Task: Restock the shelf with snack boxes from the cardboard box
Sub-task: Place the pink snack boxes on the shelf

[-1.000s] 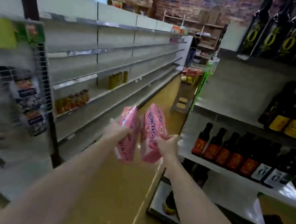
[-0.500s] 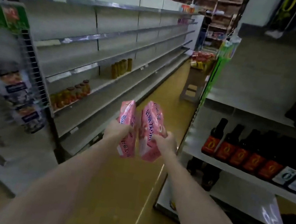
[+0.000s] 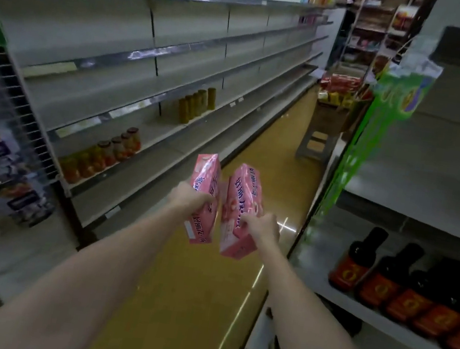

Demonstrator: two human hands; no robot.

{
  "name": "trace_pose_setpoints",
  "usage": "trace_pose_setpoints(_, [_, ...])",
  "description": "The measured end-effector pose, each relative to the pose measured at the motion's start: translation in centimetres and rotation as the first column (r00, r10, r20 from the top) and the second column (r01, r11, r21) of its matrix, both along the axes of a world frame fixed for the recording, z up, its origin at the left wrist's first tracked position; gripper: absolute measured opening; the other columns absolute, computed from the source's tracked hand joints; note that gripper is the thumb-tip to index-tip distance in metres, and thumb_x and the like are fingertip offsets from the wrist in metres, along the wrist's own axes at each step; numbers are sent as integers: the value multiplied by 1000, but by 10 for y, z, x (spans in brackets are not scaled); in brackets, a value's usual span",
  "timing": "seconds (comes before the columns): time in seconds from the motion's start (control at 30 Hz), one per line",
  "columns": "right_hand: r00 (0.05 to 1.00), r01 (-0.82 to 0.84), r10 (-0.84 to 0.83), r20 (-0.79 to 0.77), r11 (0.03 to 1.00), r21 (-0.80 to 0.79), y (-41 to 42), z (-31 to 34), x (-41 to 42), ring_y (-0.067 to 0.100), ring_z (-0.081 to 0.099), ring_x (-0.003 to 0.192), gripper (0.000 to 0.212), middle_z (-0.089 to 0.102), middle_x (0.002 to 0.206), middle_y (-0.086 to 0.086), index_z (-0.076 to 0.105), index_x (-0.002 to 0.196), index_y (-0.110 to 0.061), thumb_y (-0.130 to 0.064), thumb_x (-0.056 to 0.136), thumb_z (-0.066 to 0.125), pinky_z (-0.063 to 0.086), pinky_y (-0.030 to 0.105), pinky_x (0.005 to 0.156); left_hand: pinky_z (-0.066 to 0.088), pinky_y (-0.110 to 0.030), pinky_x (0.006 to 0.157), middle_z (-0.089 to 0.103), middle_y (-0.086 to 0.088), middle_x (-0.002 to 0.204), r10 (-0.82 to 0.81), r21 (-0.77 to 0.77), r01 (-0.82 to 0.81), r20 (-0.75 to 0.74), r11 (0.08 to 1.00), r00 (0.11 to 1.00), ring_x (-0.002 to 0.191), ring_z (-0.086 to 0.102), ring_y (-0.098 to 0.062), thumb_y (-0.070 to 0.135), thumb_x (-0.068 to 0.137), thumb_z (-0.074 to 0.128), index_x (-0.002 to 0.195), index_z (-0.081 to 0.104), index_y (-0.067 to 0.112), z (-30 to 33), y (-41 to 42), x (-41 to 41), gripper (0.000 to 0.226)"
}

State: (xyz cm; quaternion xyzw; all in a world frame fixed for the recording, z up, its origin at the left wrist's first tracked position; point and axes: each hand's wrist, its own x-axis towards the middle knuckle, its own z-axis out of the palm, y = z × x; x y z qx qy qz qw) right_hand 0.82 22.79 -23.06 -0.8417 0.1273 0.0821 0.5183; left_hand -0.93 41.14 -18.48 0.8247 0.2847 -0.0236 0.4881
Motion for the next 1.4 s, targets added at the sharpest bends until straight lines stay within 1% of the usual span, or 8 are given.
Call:
trace_pose_setpoints(0.17, [1000,10,-10,-4,1000,11,27,-1,55,23,62,78,87,67,96,6,57,116,-10,-54,41,65,44,26,58,62,-40,63,70,-14,87,28,-72,-31,-35,997,999,67,73,-26,21,66,81,104,49,5,-14,27,56,52])
trace_pose_setpoints(0.53, [989,151,-151,2,988,-44,119,-25,207,31,64,99,82,65,112,9,51,124,-7,-59,68,79,47,33,75,59,-39,66,62,-7,100,-45,45,43,58,998,997,76,66,-22,41,68,78,114,41,15,-45,121,218,65])
trace_pose_setpoints(0.73, [991,135,-134,19,987,-88,164,-21,287,31,60,96,67,61,113,13,44,130,0,-40,83,70,44,31,62,60,-39,66,63,-11,107,-143,56,139,75,989,987,77,67,-23,44,75,78,127,37,12,-51,163,305,74])
trace_pose_setpoints(0.9, [980,200,-201,0,974,-103,177,-22,341,31,64,98,65,63,107,6,45,122,-12,-53,78,70,54,43,80,58,-34,60,57,-1,89,-189,79,183,88,980,978,69,66,-16,34,79,78,135,34,10,-53,174,365,75])
trace_pose_setpoints(1.0, [976,216,-216,10,970,-111,175,-37,382,27,68,85,62,65,97,1,46,110,-24,-64,68,68,59,49,76,60,-42,73,60,-10,112,-220,63,215,81,974,972,84,68,-22,37,75,80,136,31,16,-55,174,403,82])
trace_pose_setpoints(1.13, [975,222,-223,8,968,-118,160,-79,454,24,71,78,74,66,93,-2,43,114,-40,-79,52,53,61,49,71,59,-34,63,60,-6,101,-259,33,257,57,966,964,76,68,-15,27,81,77,121,39,15,-60,168,460,57])
trace_pose_setpoints(1.27, [978,211,-210,11,975,-73,156,-55,499,19,69,76,70,67,98,-6,46,123,-42,-69,61,62,61,43,71,48,-23,53,55,5,87,-259,11,259,83,966,962,71,63,-8,21,84,75,124,43,14,-63,153,523,52])
trace_pose_setpoints(1.4, [983,182,-184,25,982,46,140,-35,568,19,62,92,68,64,122,0,47,139,-25,-37,78,74,50,32,79,60,-42,78,61,-1,104,-215,0,216,92,976,972,84,66,-18,22,80,77,130,43,18,-60,135,599,61])
